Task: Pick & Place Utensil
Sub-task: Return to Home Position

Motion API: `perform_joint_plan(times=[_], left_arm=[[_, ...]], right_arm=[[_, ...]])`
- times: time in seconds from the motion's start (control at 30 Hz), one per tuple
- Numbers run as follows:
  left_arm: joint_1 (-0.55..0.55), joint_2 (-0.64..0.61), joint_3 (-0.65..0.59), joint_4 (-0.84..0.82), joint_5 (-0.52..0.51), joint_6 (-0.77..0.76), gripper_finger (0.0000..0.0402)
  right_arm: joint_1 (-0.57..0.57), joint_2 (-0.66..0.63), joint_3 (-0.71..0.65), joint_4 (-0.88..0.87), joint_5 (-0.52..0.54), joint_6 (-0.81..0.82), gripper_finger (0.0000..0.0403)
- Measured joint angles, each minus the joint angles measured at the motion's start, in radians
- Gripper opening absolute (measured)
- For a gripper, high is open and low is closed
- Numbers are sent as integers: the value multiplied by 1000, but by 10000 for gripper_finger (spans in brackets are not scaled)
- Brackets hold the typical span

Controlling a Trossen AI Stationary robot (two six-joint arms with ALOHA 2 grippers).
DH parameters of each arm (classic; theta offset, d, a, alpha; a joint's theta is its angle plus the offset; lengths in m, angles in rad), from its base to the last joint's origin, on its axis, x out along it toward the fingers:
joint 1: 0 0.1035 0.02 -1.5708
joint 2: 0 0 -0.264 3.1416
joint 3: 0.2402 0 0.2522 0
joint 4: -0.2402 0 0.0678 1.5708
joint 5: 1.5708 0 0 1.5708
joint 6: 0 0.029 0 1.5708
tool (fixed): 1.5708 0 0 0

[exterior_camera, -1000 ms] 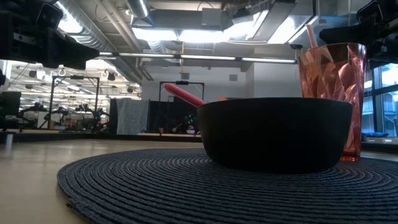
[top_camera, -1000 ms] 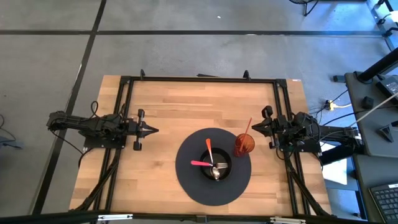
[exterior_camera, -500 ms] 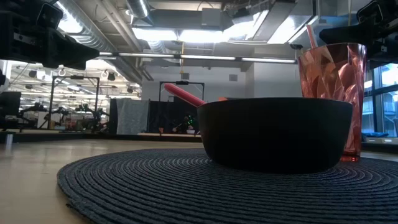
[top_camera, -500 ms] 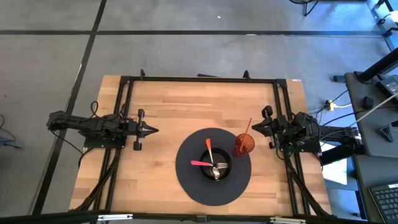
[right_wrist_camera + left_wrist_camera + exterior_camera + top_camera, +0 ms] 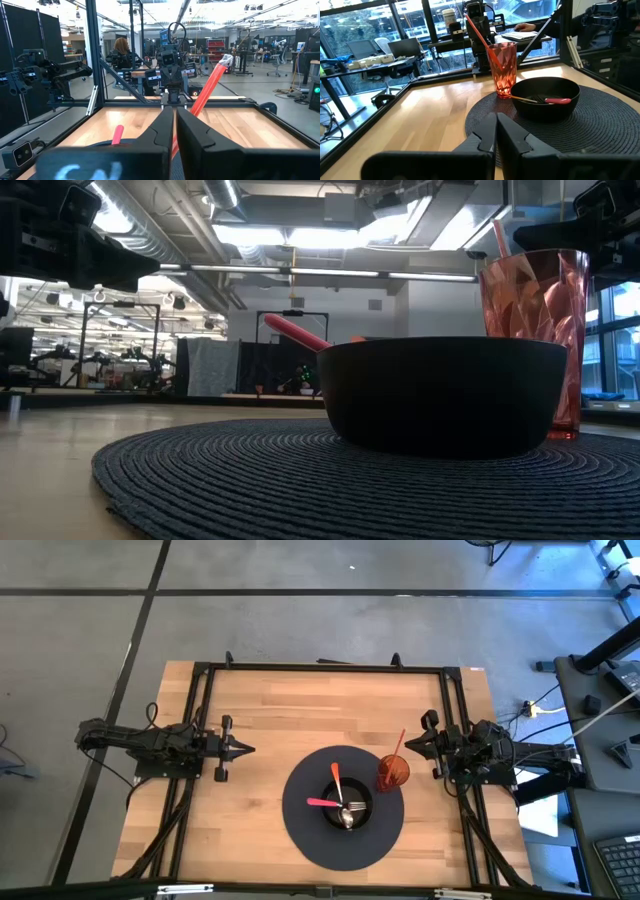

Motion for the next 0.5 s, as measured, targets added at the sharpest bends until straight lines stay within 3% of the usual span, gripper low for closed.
perform_joint_plan(times=[0.5], left_arm=[[0,0,0,0,0,0,8]], right_arm=[[0,0,0,0,0,0,23]])
